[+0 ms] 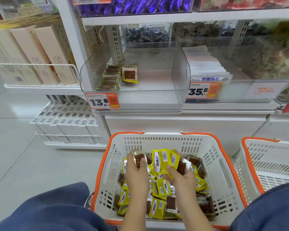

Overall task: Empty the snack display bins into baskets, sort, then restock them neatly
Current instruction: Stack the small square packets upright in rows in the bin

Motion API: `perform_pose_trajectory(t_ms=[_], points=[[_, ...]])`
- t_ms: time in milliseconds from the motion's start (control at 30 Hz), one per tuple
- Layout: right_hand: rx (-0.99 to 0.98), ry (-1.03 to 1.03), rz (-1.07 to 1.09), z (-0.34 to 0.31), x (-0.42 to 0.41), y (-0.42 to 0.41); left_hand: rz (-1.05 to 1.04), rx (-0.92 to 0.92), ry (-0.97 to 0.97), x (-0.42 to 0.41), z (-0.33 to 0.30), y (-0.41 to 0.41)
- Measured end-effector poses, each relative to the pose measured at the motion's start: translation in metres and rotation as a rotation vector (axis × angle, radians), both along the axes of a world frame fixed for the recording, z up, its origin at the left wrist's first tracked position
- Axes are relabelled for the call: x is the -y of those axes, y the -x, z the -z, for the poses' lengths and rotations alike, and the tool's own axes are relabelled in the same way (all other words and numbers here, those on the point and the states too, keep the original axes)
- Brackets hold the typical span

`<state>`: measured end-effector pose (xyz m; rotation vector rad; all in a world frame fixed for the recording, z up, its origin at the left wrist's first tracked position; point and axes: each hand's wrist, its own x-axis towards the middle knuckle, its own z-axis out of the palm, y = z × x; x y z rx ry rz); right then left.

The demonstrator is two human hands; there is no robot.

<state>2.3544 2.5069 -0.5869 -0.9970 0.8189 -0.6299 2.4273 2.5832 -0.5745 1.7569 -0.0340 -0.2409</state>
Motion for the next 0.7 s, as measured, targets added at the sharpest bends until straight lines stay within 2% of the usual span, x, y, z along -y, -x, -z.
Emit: perform_pose_trajectory(t_ms=[100,167,267,367,467,633,700], points=[[-0.020,0.238,-0.101,-0.001,-0.014,-0.003,0.143,-0.041,0.025,0.010,-0.008,0.014],[-0.015,0.318,-0.143,-0.004,-0.020,-0.003,0.191,-0.093,0.074,0.013,-0.008,0.018],[0.027,0.208,-0.181,-0.004,-0.017,-0.001,0.198,-0.154,0.148,0.010,-0.003,0.013],[0.062,0.053,-0.239,-0.009,-0.012,0.000,0.142,-0.141,0.132,0.008,0.004,0.008],[0.063,0.087,-0.262,-0.012,-0.014,-0.004,0.111,-0.140,0.174,0.008,0.008,0.013],[-0.143,0.319,-0.145,0.002,-0.014,-0.007,0.076,-0.001,0.204,0.011,-0.003,0.033],[-0.225,0.434,-0.156,0.002,-0.014,-0.004,0.119,-0.003,0.196,0.013,-0.002,0.037]])
